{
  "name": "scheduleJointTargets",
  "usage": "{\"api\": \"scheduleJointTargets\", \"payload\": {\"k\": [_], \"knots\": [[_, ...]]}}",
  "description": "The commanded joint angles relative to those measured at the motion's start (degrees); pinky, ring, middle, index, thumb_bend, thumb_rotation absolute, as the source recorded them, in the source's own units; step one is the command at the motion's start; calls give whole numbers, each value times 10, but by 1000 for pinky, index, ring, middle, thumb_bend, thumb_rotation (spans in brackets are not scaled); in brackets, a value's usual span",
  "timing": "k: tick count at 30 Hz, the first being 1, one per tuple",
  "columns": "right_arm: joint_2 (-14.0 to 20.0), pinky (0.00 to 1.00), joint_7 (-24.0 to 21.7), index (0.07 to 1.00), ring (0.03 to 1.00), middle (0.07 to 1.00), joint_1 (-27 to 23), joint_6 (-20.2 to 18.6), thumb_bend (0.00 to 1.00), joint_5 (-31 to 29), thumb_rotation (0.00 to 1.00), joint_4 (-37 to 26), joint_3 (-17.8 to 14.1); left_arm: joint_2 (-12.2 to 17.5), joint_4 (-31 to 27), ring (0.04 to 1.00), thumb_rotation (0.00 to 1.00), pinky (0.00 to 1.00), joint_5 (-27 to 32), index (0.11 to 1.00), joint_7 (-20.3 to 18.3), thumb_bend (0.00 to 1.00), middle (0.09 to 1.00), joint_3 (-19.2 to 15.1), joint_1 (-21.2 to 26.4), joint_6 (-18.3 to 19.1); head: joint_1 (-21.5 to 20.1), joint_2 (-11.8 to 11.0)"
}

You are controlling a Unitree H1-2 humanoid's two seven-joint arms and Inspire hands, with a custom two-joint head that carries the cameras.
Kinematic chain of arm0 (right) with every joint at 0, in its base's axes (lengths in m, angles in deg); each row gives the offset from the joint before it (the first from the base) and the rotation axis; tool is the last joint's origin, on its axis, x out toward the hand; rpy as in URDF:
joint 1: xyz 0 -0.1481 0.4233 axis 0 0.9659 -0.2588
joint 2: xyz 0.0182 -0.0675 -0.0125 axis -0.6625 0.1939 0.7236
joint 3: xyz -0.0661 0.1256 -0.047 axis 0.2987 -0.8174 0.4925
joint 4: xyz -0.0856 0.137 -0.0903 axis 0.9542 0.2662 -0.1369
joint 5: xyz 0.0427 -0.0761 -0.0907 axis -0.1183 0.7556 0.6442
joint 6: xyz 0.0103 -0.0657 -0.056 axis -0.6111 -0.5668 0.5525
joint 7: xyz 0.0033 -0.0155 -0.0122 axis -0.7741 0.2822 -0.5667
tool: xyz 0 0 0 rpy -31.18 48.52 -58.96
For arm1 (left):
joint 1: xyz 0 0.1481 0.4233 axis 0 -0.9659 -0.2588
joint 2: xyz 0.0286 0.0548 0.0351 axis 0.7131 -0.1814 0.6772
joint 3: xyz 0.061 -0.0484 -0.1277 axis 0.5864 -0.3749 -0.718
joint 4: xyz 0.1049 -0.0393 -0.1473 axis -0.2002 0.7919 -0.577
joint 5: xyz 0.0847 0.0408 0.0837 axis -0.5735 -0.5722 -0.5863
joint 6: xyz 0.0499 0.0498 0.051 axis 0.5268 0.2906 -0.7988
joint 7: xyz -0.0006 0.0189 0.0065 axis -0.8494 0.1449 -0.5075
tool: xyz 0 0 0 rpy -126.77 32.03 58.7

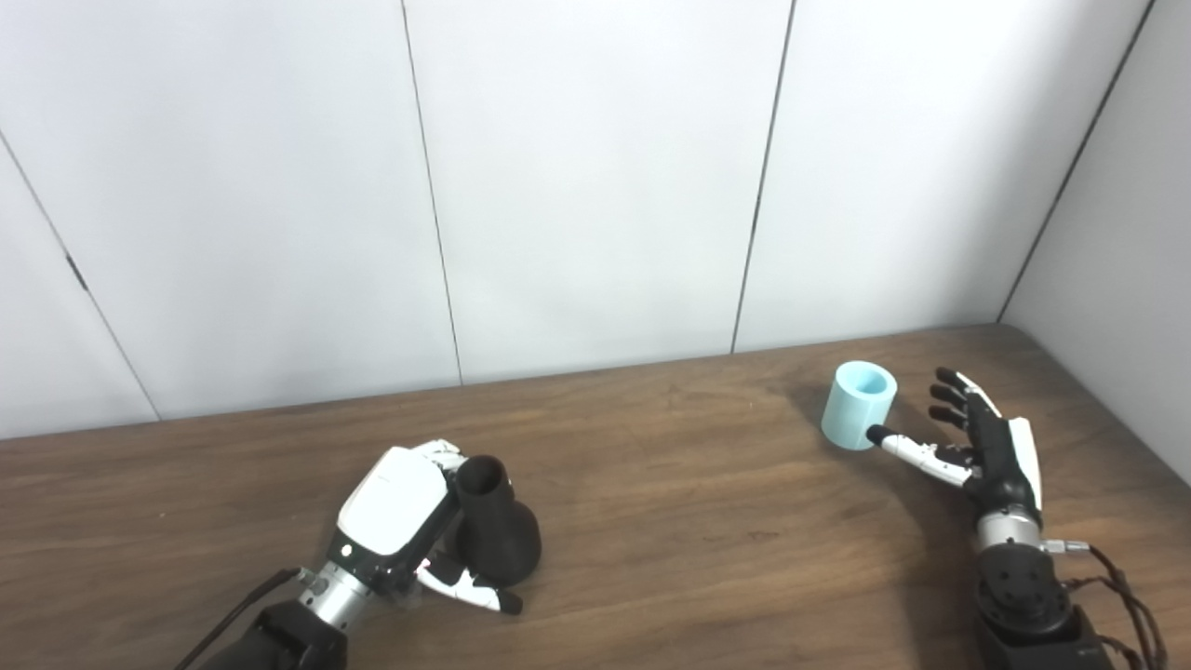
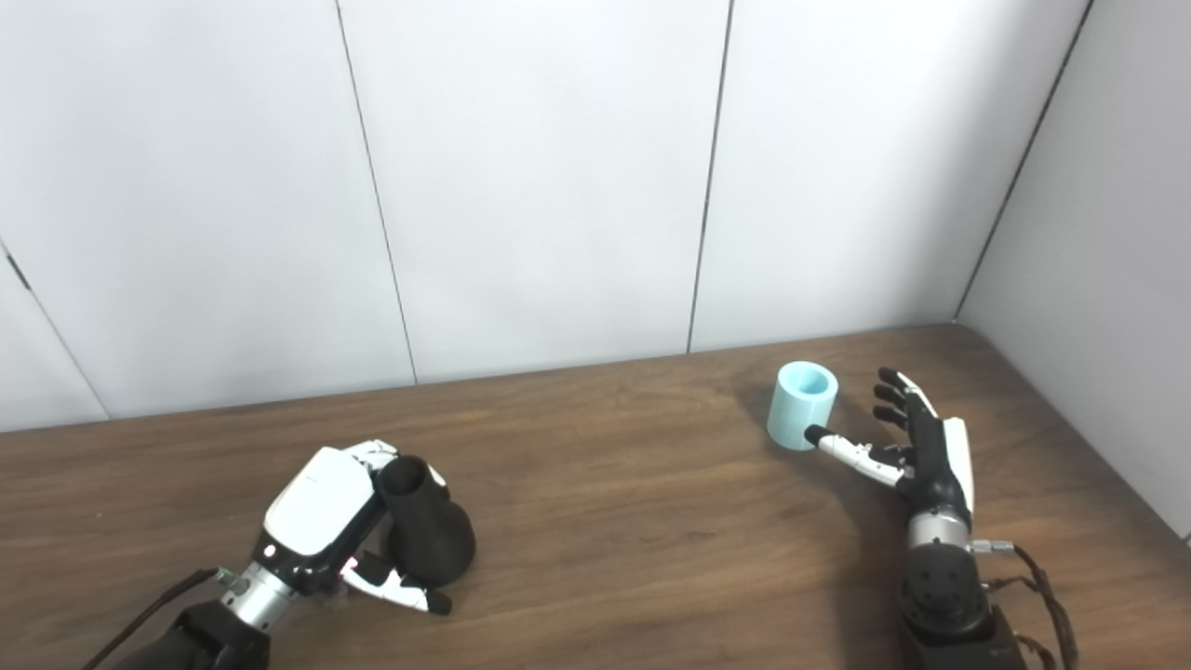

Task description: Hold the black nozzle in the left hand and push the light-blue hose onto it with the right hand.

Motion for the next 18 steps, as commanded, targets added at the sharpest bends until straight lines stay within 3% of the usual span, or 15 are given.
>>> {"api": "scheduleJointTargets", "payload": {"k": [1, 12, 18], "knots": [[13, 711, -17, 850, 792, 835, -35, 27, 920, -4, 286, -7, 10, -25, 39, 439, 0, 642, 21, 519, 23, 503, 458, 40, -109, -14, -1, 1], [19, 721, -29, 848, 788, 832, -28, 20, 923, -3, 289, -13, 24, -27, 42, 439, 0, 647, 33, 515, 12, 504, 463, 69, -98, -14, -3, -4], [21, 763, -45, 873, 827, 862, -25, 10, 902, -15, 295, -36, 21, -26, 33, 440, 0, 660, 36, 521, 0, 503, 459, 63, -104, -14, 7, 1]]}}
